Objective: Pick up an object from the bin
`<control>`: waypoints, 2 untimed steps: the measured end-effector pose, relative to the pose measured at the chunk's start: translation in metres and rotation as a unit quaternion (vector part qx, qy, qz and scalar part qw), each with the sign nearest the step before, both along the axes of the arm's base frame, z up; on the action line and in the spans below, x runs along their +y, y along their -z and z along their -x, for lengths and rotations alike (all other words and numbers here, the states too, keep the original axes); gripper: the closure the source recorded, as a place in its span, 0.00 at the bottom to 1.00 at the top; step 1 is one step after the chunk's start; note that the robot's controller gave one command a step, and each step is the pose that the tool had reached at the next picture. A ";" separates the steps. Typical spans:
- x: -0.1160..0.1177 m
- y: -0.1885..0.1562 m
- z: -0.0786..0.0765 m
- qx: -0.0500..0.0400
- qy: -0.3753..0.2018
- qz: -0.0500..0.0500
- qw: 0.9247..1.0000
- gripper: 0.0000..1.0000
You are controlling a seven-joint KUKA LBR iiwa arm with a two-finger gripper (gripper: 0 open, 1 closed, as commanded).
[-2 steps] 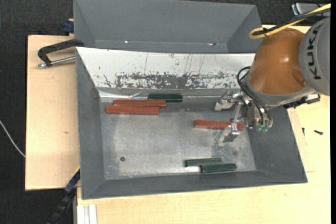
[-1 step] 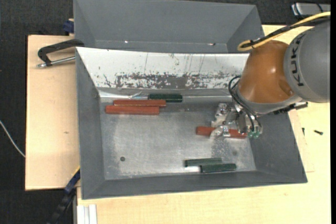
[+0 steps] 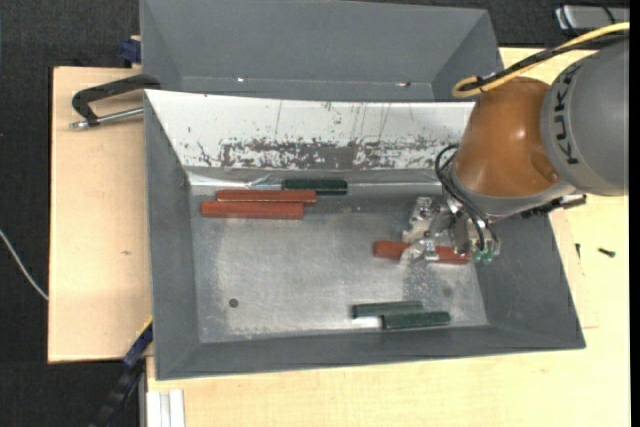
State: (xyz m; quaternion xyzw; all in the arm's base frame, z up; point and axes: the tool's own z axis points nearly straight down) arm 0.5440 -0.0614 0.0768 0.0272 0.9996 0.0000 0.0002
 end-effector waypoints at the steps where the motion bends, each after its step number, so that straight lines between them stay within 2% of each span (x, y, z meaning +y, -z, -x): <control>1: 0.008 -0.043 0.015 0.002 0.002 -0.001 1.000 1.00; 2: -0.013 -0.202 -0.001 -0.003 0.009 0.000 1.000 1.00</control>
Offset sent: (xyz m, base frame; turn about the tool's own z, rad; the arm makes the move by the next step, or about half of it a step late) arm 0.0000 -0.0141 0.2003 0.0179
